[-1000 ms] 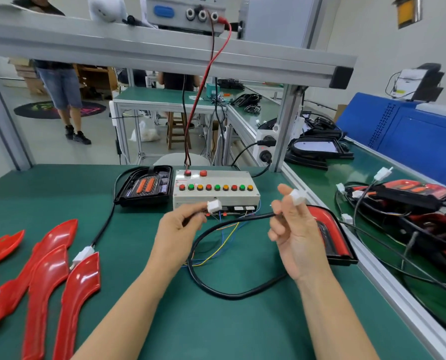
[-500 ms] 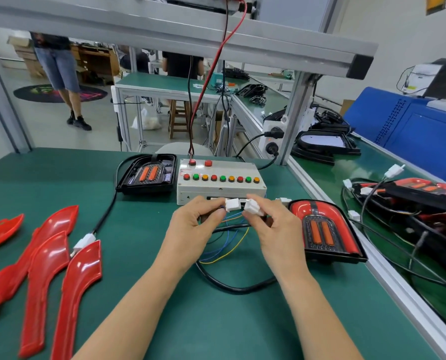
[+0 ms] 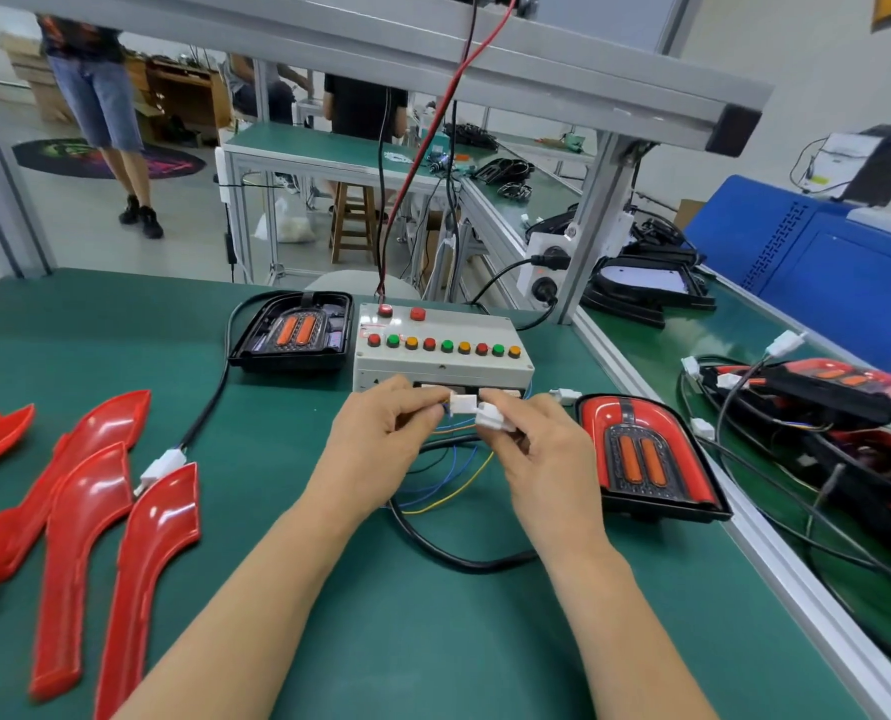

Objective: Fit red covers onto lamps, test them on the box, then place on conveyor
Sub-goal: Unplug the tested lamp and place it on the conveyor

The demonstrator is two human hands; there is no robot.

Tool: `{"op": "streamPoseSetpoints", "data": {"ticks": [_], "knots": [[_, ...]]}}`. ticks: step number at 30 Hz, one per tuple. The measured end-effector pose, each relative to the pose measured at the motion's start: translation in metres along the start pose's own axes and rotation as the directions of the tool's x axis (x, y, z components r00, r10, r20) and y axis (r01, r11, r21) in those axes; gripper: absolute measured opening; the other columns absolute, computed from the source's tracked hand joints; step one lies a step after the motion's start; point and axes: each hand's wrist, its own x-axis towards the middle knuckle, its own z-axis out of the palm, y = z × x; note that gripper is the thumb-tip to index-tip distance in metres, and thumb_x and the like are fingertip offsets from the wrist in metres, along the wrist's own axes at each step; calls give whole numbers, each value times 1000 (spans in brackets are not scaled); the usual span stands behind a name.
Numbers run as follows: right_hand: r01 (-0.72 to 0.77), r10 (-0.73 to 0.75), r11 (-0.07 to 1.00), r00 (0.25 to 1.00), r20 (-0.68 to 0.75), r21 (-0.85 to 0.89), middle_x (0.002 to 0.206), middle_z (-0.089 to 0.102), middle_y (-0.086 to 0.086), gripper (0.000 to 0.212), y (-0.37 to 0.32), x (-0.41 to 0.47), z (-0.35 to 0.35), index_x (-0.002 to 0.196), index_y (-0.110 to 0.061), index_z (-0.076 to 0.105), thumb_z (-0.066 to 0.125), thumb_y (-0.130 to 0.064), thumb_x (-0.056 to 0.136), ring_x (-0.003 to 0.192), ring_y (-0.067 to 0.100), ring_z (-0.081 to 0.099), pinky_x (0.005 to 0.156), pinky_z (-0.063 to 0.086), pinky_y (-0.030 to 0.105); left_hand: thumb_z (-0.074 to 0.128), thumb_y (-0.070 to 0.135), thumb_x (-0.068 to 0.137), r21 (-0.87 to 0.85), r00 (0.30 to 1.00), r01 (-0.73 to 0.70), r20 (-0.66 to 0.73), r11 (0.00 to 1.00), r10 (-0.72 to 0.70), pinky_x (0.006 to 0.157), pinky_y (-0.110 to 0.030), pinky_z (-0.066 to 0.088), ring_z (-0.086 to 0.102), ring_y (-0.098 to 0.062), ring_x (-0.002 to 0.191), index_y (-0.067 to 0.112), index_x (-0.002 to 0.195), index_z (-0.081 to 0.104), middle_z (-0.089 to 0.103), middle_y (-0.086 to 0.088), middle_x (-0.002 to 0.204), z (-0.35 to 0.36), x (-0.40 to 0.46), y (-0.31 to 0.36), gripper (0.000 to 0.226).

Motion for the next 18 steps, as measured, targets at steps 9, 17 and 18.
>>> {"op": "streamPoseSetpoints", "data": {"ticks": [9,17,18], "knots": [[30,-22,992,998,59,-123,86,56,0,37,-3,-4,5,119,-22,70,69,-6,86,72,25,59,68,50,39,61,14,91,161,992,-20,124,987,0,65,-22,36,44,-4,60,25,96,76,49,21,60,-7,1,3,20],[71,-57,982,995,82,-175,86,57,3,34,-10,-8,13,120,-18,69,72,-14,86,63,26,55,64,50,38,59,14,92,158,984,44,163,987,-70,65,-19,37,47,-3,64,22,95,75,56,16,66,-6,2,-1,18],[71,-52,983,992,112,-169,88,55,-1,38,-11,-8,13,123,-19,67,73,-16,85,62,21,52,67,50,37,59,15,92,147,984,71,154,987,-94,66,-20,38,48,-3,65,22,95,74,57,14,69,-7,2,-3,17]]}}
